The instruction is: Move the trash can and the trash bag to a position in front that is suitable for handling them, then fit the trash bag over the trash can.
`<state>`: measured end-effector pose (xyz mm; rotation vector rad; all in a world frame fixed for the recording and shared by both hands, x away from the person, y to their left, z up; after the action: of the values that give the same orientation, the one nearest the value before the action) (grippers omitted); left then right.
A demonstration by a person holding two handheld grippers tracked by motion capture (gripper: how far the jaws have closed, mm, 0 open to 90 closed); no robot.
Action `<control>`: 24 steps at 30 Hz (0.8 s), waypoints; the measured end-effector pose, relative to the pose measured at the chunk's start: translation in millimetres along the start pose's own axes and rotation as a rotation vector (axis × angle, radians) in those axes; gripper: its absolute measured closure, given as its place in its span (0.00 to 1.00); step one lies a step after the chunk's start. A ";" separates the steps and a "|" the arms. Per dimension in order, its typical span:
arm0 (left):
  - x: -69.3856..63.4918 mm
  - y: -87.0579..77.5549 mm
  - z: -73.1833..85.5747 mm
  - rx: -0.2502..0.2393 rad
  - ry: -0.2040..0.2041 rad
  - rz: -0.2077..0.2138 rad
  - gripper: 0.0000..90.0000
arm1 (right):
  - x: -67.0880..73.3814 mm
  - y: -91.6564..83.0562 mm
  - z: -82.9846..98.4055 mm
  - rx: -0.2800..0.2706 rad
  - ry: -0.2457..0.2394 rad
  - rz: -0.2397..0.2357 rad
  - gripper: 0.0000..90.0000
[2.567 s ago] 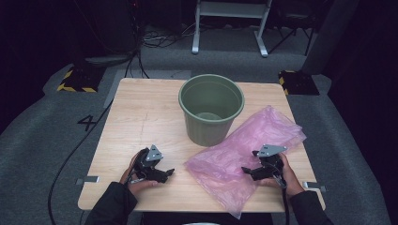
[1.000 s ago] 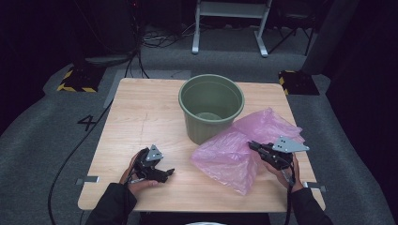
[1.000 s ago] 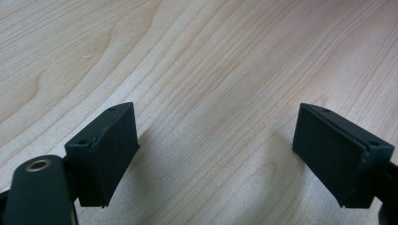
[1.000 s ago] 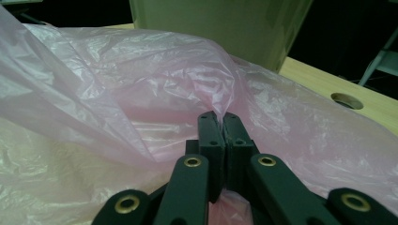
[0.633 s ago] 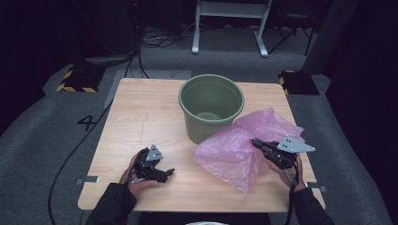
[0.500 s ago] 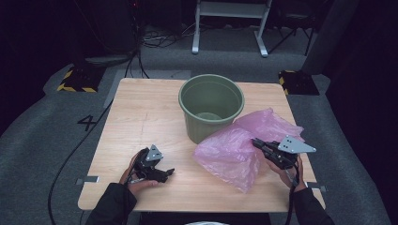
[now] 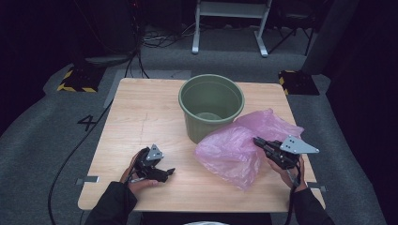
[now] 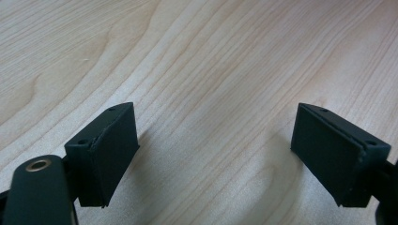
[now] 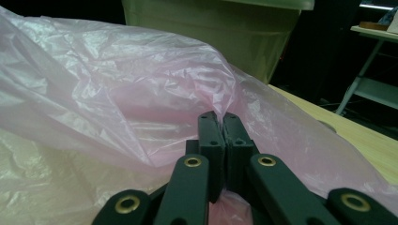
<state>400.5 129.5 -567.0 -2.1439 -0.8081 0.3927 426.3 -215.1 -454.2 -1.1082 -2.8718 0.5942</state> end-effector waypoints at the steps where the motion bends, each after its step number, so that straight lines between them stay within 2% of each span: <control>1: 0.0 0.0 0.0 0.000 0.000 0.000 0.16 | 0.0 0.0 0.0 0.000 0.000 0.000 0.99; 12: -0.7 -1.0 1.2 0.001 -0.007 -0.005 0.17 | -4.9 -5.3 -12.5 -0.051 0.013 0.011 0.99; 24: -0.6 -0.4 0.5 0.000 -0.006 -0.002 0.16 | 1.0 -21.7 -33.8 -0.118 -0.034 0.003 0.99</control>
<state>399.6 129.6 -567.0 -2.1424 -0.8136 0.3984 416.3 -217.6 -415.4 -1.1279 -2.9695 0.4529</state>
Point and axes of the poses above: each handheld gripper's, and its own axes: y roughly forward along the jaws, z roughly out of its underside, x roughly to its left, the point moved 9 cm from there along y, roughly forward along the jaws, and after that the axes turned 6 degrees about x, right-handed, at the moved point
